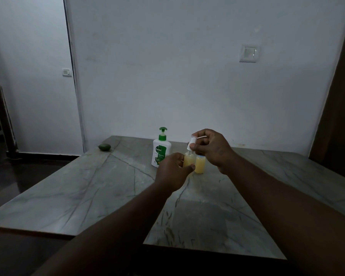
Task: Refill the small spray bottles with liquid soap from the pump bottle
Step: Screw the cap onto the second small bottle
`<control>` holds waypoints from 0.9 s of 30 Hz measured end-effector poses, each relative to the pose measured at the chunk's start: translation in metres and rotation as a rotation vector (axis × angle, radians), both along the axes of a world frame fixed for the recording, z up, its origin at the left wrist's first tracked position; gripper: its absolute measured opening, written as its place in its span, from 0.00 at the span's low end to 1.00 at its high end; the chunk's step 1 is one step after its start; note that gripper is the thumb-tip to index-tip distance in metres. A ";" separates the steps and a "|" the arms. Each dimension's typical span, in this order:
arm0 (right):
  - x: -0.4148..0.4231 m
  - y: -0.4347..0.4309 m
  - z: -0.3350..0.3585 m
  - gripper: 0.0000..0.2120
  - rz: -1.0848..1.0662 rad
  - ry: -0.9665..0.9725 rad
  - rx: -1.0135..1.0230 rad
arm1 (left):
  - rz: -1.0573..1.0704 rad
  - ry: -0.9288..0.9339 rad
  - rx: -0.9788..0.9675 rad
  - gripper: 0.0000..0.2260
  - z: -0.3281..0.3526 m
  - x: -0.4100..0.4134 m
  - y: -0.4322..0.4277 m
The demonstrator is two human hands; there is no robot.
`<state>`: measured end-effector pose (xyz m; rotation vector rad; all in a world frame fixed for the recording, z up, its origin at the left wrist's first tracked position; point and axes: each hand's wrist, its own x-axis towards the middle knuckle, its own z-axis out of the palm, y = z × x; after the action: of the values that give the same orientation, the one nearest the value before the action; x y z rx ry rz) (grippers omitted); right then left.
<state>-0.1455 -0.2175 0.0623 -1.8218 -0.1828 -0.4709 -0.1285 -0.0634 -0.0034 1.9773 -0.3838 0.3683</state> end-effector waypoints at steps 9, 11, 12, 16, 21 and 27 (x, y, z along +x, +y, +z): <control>0.002 -0.001 0.005 0.26 -0.048 0.015 -0.277 | -0.009 -0.001 0.029 0.17 -0.004 -0.005 -0.002; 0.000 -0.006 0.014 0.29 0.029 0.007 -0.319 | -0.004 -0.003 0.036 0.18 -0.003 -0.004 -0.001; -0.001 -0.008 0.018 0.29 0.063 0.009 -0.352 | -0.002 -0.003 0.036 0.18 -0.003 -0.004 -0.001; -0.003 -0.012 0.036 0.21 0.113 0.029 -0.548 | -0.011 -0.005 0.050 0.18 -0.003 -0.002 -0.001; -0.002 -0.010 0.043 0.14 0.084 0.025 -0.582 | -0.019 -0.024 0.047 0.19 -0.003 -0.001 -0.004; -0.002 -0.005 0.034 0.15 0.034 0.040 -0.587 | -0.008 -0.044 0.054 0.17 -0.007 0.001 -0.003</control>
<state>-0.1472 -0.2230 0.0962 -2.3943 -0.3512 -0.3791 -0.1272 -0.0666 -0.0105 2.0220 -0.4330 0.4010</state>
